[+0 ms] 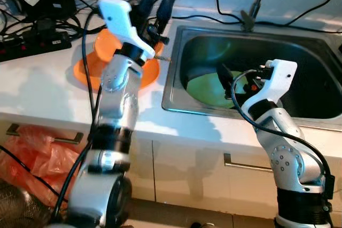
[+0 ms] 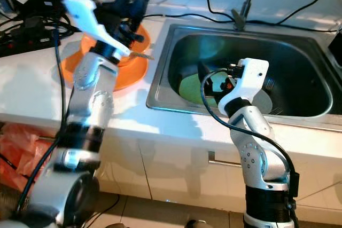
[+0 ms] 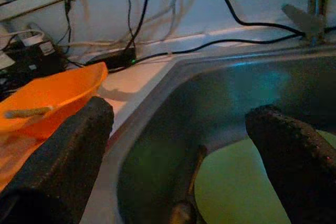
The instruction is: Kitchen organization
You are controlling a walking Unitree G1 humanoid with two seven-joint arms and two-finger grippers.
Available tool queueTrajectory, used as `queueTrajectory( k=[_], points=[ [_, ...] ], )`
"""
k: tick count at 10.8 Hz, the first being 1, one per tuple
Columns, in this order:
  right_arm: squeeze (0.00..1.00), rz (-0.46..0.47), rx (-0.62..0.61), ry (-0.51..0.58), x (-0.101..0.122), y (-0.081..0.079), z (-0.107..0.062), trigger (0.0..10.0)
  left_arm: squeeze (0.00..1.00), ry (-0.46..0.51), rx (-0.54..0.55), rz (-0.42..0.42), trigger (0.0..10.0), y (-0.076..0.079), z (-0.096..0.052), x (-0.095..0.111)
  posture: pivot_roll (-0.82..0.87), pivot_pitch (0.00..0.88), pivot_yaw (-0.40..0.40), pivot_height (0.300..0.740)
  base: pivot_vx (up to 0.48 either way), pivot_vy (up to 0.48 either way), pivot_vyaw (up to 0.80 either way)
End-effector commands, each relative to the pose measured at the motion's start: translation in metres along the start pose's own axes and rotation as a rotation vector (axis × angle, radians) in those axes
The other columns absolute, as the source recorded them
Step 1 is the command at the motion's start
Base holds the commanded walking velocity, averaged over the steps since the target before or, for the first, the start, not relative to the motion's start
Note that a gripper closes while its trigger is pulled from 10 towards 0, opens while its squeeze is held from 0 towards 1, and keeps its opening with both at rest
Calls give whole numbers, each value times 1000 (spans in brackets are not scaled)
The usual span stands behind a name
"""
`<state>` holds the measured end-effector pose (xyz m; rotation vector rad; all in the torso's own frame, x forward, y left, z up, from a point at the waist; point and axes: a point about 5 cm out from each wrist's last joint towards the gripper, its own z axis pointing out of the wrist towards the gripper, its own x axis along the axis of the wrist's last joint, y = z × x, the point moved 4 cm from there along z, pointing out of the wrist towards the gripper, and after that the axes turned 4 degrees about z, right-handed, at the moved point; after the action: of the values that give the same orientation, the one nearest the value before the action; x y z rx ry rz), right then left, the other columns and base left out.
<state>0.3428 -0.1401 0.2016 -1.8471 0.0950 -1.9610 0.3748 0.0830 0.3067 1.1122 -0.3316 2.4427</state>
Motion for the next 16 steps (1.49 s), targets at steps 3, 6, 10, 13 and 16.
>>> queueTrajectory(
  k=[3,6,10,13,16],
  points=[
    [0,-58,59,-33,1,4,-3,10000,1000,-99,39,-22,10000,6,-33,-4,31,18,-44,740,0,0,0],
    [0,-75,217,-83,2,-5,-10,10000,1000,-223,56,-29,10000,5,-60,-18,33,19,-42,740,0,0,0],
    [0,-89,280,-103,1,-10,-14,10000,1000,-363,-107,-25,10000,29,-71,-33,30,19,-35,740,0,0,0],
    [0,-84,295,-110,-1,-13,-16,10000,1000,-479,-282,264,10000,17,-81,-51,30,20,-24,740,0,0,0],
    [0,-95,334,-137,-2,-15,-23,10000,0,-478,-355,582,10000,-9,-73,-58,23,23,-19,740,0,0,0]
  ],
)
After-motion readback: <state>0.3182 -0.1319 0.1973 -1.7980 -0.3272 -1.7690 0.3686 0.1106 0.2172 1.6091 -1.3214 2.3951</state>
